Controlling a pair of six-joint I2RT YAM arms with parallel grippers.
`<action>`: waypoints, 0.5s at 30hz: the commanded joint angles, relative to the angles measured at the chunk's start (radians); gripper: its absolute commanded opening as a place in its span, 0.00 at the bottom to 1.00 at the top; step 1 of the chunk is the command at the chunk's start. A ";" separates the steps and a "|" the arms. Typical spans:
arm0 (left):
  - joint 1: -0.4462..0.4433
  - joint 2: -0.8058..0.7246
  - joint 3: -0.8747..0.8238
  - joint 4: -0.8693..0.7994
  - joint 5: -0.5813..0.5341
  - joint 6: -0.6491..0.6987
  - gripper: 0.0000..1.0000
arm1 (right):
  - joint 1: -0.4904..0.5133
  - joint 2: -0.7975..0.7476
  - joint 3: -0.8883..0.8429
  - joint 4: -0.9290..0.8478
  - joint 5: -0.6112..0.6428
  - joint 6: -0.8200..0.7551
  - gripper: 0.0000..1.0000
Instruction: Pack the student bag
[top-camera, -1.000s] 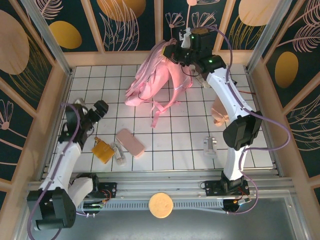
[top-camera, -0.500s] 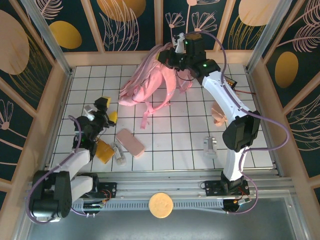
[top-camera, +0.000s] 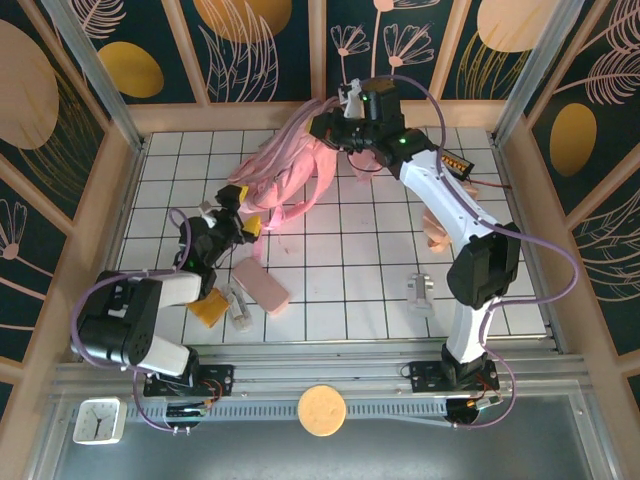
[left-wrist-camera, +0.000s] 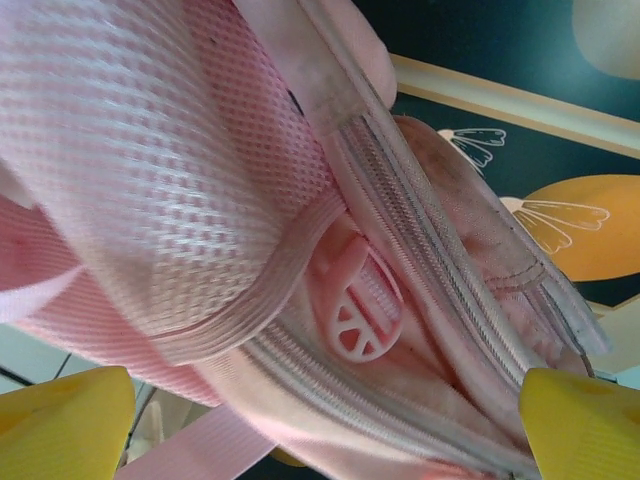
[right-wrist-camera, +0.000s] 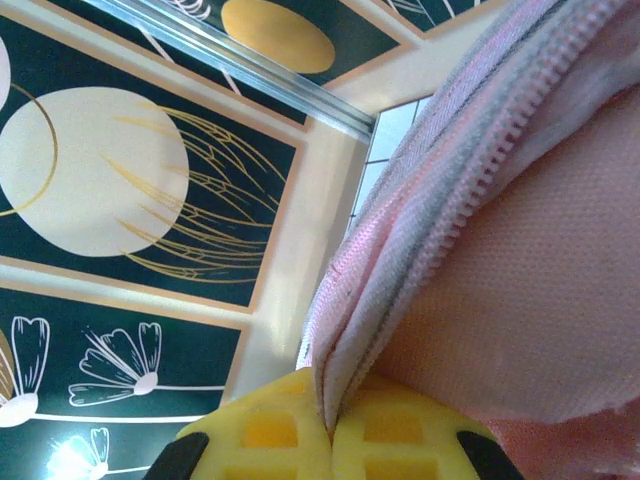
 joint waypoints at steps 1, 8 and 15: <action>-0.029 0.070 0.055 0.186 -0.020 -0.033 0.96 | 0.019 -0.065 -0.023 0.138 -0.062 0.034 0.00; -0.049 0.157 0.049 0.232 -0.063 -0.059 0.82 | 0.019 -0.081 -0.058 0.168 -0.102 0.054 0.00; -0.045 0.129 0.049 0.154 -0.095 0.012 0.24 | -0.026 -0.134 -0.178 0.209 -0.154 0.061 0.00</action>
